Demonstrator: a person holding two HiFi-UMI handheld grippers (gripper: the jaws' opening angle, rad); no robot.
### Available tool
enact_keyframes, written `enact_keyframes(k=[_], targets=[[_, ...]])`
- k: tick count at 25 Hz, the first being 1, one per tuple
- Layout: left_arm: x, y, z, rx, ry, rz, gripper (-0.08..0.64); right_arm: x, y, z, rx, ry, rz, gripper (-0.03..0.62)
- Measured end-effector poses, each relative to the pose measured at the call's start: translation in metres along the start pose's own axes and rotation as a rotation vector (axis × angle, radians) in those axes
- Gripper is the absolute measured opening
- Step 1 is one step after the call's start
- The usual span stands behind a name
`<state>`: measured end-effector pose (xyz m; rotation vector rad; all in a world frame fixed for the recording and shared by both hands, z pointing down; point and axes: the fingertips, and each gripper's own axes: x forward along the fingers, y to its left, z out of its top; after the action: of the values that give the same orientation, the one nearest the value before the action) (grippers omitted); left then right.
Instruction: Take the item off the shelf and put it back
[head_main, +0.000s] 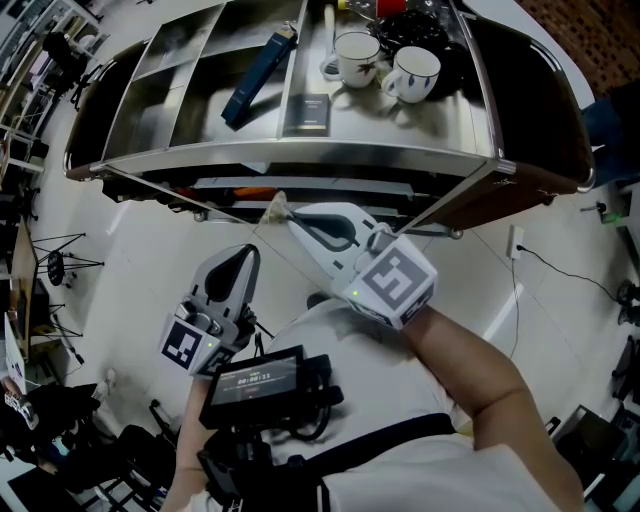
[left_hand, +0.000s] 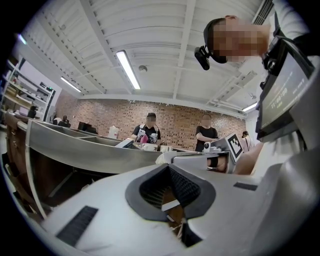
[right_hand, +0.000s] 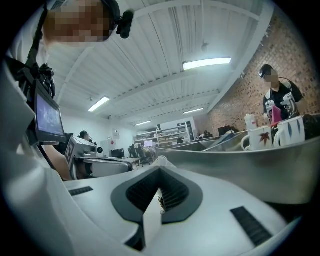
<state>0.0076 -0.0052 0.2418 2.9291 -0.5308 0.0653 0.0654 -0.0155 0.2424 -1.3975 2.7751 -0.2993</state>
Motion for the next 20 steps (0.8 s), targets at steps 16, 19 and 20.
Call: enact_keyframes(k=[16,19,20], targets=[[0.003,0.005,-0.003,-0.009,0.006,0.004,0.008,0.002,-0.006,-0.005,-0.012,-0.005,-0.012,0.0],[0.002,0.006,-0.008,-0.02,0.01,0.017,0.008,0.002,-0.007,-0.01,-0.02,-0.003,-0.013,0.0],[0.002,0.007,-0.01,-0.026,0.012,0.024,0.008,0.002,-0.006,-0.013,-0.01,0.01,-0.009,0.0]])
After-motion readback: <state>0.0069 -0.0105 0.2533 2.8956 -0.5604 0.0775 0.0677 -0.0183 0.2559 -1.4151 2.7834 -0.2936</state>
